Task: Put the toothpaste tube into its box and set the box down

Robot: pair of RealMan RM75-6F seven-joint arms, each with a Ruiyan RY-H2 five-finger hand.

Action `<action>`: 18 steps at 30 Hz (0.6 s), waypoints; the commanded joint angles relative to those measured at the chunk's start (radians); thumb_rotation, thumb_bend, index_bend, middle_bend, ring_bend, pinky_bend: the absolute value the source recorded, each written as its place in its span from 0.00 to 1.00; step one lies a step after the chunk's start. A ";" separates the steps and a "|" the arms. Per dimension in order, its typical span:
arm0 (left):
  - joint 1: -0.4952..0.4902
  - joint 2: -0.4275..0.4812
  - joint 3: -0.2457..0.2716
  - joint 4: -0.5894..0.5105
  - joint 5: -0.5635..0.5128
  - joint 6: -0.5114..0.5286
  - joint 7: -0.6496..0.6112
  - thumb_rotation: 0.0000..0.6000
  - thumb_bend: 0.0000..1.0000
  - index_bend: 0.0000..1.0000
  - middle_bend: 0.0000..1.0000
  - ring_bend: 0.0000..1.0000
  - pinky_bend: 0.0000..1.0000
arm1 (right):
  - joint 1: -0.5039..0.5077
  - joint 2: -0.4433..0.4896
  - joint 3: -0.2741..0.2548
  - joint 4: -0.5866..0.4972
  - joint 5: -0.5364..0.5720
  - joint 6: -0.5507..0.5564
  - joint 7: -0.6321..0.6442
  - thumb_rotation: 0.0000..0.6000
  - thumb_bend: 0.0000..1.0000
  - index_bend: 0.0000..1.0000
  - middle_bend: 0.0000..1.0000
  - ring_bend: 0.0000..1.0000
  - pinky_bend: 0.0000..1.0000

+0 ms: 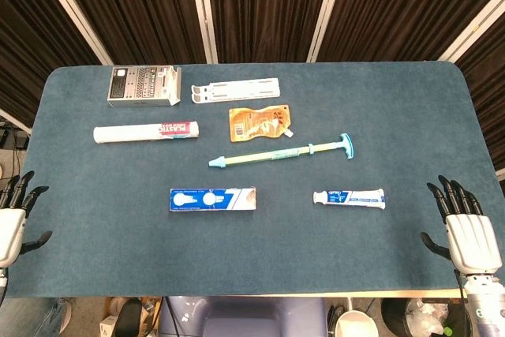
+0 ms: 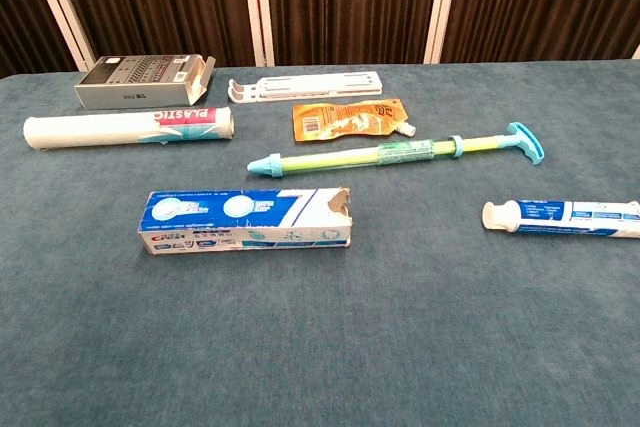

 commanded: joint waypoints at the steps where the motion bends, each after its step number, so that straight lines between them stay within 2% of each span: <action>1: -0.002 0.007 -0.001 -0.007 -0.002 -0.004 -0.009 1.00 0.20 0.21 0.03 0.00 0.17 | -0.001 0.001 0.000 -0.003 0.001 0.000 -0.001 1.00 0.22 0.13 0.06 0.03 0.15; 13: 0.003 -0.002 0.006 0.002 0.013 0.007 -0.026 1.00 0.20 0.22 0.06 0.00 0.18 | -0.001 0.020 0.002 -0.036 -0.009 0.009 -0.029 1.00 0.22 0.13 0.06 0.03 0.15; 18: -0.001 -0.002 -0.007 -0.003 -0.011 0.003 -0.019 1.00 0.20 0.22 0.08 0.00 0.18 | 0.001 0.023 0.007 -0.032 0.006 0.002 -0.019 1.00 0.22 0.13 0.06 0.03 0.15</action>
